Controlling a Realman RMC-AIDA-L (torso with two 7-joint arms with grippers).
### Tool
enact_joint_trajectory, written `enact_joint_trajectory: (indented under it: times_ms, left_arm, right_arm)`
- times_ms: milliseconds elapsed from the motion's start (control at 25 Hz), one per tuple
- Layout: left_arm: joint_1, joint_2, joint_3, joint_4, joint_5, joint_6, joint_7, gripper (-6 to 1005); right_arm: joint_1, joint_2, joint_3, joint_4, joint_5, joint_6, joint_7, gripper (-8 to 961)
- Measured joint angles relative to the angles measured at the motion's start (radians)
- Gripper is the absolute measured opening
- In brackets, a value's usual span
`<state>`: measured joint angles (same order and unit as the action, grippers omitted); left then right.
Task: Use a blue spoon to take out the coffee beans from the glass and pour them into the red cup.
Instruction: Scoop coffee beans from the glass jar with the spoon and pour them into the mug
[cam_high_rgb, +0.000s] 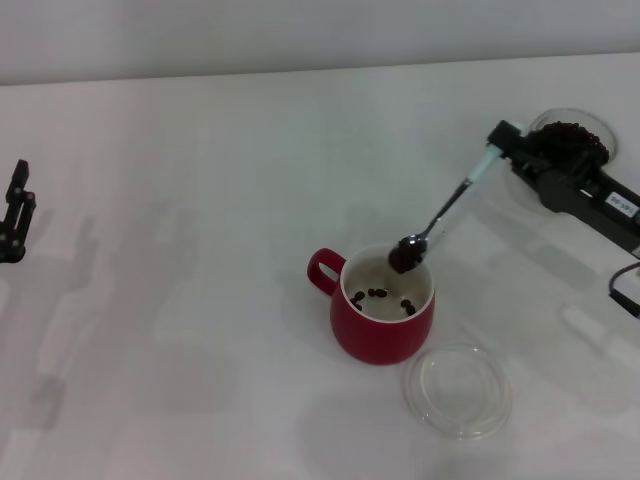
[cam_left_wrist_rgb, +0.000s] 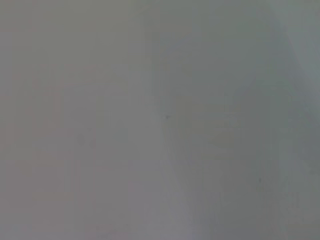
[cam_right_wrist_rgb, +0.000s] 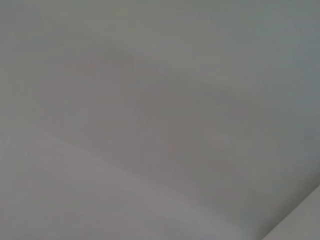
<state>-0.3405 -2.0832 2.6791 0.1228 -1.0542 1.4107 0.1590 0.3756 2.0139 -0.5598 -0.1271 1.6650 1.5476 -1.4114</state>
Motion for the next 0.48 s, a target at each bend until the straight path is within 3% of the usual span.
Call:
enact_joint_trajectory:
  times_ms: [480]
  left_arm:
    - [0.003, -0.002, 0.001, 0.002, 0.001, -0.002, -0.002, 543]
  right_arm:
    - [0.047, 0.0, -0.067, -0.018, -0.001, -0.009, -0.122, 179]
